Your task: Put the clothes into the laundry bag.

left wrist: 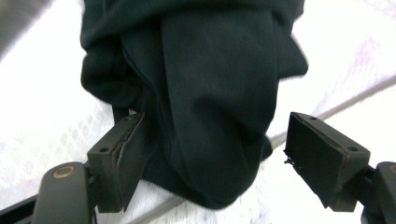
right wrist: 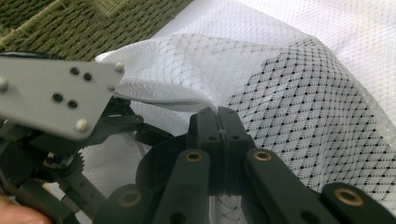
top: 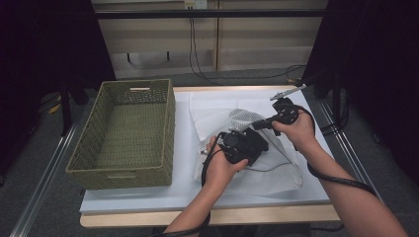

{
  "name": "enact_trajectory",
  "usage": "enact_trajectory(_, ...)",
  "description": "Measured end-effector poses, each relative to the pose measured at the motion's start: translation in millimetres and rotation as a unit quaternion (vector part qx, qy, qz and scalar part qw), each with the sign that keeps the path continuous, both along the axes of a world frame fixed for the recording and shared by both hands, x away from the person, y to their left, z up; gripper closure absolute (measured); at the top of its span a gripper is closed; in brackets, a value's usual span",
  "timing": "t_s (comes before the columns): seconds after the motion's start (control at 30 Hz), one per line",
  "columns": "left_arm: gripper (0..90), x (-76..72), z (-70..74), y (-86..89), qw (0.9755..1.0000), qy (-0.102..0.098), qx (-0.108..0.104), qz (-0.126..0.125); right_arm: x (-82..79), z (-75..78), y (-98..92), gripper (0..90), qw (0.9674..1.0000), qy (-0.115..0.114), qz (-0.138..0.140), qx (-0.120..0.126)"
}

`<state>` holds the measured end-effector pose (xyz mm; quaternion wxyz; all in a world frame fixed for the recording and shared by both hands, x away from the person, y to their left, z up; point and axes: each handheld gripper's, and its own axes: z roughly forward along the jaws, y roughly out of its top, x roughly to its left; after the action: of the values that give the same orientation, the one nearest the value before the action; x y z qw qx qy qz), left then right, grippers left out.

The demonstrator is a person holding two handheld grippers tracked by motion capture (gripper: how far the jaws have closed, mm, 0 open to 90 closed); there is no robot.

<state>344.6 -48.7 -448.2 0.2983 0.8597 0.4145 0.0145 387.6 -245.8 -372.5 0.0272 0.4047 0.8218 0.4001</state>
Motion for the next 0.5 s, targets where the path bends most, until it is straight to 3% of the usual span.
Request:
enact_trajectory(0.07, 22.0, 1.2, -1.4, -0.7, 1.0, -0.005, -0.003, 0.005, 0.3, -1.2, 1.2, 89.8, 1.0, 0.0, 0.0, 0.004)
enact_trajectory(0.13, 23.5, 3.0, -4.2, -1.2, 0.9999, 0.003, -0.005, 0.01, -0.8, -0.3, 2.3, 89.8, 1.0, 0.001, 0.0, 0.003)
enact_trajectory(0.3, 30.1, 1.7, -12.0, -8.4, 0.9999, 0.001, 0.011, 0.002, -1.4, -2.4, 1.5, 89.8, 1.0, 0.003, 0.0, 0.002)
enact_trajectory(0.37, 51.4, 2.6, -8.5, -9.1, 0.9997, 0.022, 0.006, 0.004, -0.5, -2.8, 0.9, 89.8, 1.0, 0.003, 0.0, 0.001)
enact_trajectory(0.4, 58.0, 2.5, -8.4, -9.9, 0.9997, 0.022, 0.008, 0.002, -0.2, -2.3, 1.1, 89.8, 1.0, 0.004, -0.002, 0.001)
enact_trajectory(0.5, 69.9, 0.9, -8.5, -11.8, 0.9995, 0.029, 0.009, 0.005, -0.7, -0.3, 2.0, 89.8, 1.0, 0.001, -0.001, -0.003)
